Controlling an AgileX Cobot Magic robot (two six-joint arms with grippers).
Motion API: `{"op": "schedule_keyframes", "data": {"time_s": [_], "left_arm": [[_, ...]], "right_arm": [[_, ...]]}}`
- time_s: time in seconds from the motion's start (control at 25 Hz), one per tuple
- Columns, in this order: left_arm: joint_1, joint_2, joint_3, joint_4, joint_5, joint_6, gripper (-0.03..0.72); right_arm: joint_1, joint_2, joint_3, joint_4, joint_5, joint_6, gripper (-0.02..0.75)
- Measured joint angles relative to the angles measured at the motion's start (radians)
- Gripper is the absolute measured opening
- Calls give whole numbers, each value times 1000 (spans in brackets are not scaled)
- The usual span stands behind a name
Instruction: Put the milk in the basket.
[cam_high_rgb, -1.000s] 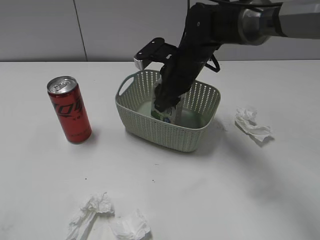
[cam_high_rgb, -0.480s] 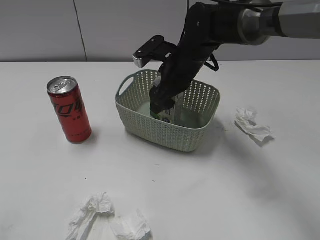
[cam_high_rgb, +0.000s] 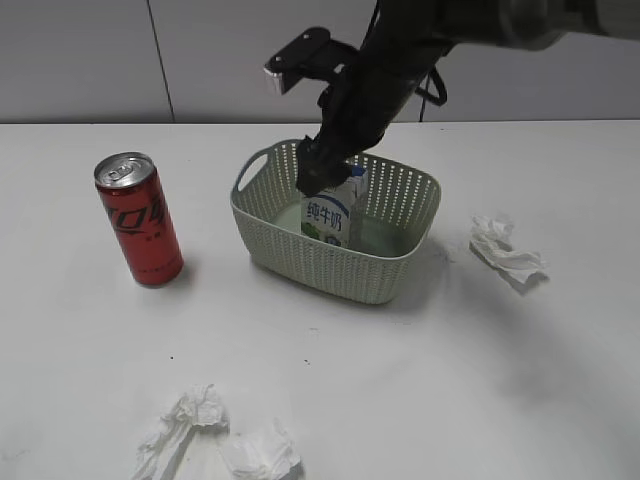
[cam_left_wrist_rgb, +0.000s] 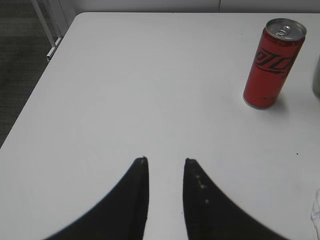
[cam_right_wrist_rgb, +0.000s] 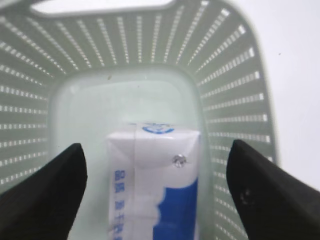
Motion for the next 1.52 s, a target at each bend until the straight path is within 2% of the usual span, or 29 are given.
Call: {"op": "schedule_keyframes", "data": {"time_s": [0.4,0.84,0.96,1.24,1.52], "left_arm": [[0,0,0,0,0,0,203],[0,0,0,0,0,0,203],[0,0,0,0,0,0,203],[0,0,0,0,0,0,203],[0,0,0,0,0,0,203]], "right_arm": [[0,-253,-8,-31,129,79,666],[-26,-557,6,-292,300,440,666],[-77,-656,85,-334,308,501,666],[-215,-900,413,-344,307,567,666],[-239,-1125,672,-324,295,614,666]]}}
